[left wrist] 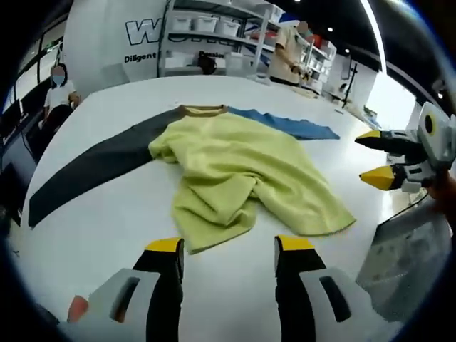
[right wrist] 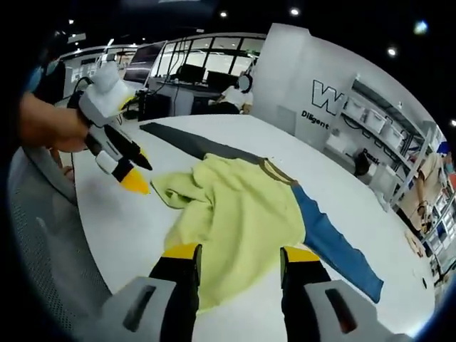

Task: Fold the garment on the visible template until the final outline fits inside the template.

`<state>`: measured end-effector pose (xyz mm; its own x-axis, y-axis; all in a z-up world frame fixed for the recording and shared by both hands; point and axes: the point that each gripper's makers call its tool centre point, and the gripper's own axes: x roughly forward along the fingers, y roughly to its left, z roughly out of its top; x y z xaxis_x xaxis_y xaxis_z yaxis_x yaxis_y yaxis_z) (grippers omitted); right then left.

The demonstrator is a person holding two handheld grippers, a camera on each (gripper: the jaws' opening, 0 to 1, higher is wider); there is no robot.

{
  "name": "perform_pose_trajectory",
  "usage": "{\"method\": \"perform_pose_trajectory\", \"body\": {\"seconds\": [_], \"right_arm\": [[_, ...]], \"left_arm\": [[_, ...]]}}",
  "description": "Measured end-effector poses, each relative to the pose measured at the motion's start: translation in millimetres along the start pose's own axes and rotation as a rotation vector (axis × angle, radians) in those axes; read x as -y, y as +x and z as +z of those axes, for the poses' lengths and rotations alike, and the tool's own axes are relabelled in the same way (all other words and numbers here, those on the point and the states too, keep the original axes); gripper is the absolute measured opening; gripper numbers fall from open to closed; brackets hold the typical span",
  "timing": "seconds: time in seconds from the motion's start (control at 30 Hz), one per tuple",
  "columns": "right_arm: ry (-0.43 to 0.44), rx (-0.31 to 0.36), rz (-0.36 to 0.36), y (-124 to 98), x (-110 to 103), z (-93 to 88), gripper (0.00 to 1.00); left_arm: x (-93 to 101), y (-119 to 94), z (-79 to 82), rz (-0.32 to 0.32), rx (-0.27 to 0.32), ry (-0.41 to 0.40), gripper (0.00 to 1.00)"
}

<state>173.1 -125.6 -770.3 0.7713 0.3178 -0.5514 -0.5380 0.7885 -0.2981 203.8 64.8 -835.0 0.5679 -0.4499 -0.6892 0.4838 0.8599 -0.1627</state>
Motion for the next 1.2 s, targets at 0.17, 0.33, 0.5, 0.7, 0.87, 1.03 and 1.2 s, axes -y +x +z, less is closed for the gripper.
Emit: {"method": "perform_pose_trajectory", "body": {"seconds": [0.17, 0.33, 0.5, 0.7, 0.87, 1.03, 1.2], "right_arm": [[-0.011, -0.001, 0.006, 0.9, -2.1, -0.8, 0.4], [-0.015, -0.001, 0.007, 1.1, -1.2, -0.8, 0.38], [-0.018, -0.003, 0.008, 1.3, -1.0, -2.0, 0.37], [-0.026, -0.004, 0.008, 2.3, -1.1, -2.4, 0.37], [-0.03, -0.005, 0.01, 2.8, -1.7, -2.9, 0.36], [-0.028, -0.007, 0.007, 2.1, -0.4, -4.1, 0.36], [-0.027, -0.009, 0.004, 2.0, 1.2, -4.5, 0.36]], "left_arm": [[-12.6, 5.6, -5.0, 0.03, -0.018, -0.041, 0.39], [-19.5, 10.2, -6.6, 0.049, -0.026, -0.073, 0.34], [-24.7, 12.4, -7.5, 0.06, -0.033, -0.097, 0.27], [-27.5, 15.6, -8.4, 0.069, -0.036, -0.121, 0.21], [-27.6, 20.2, -8.6, 0.068, -0.041, -0.14, 0.19], [-26.5, 21.6, -7.5, 0.065, -0.038, -0.143, 0.16], [-25.8, 21.9, -7.2, 0.064, -0.041, -0.137, 0.09]]}}
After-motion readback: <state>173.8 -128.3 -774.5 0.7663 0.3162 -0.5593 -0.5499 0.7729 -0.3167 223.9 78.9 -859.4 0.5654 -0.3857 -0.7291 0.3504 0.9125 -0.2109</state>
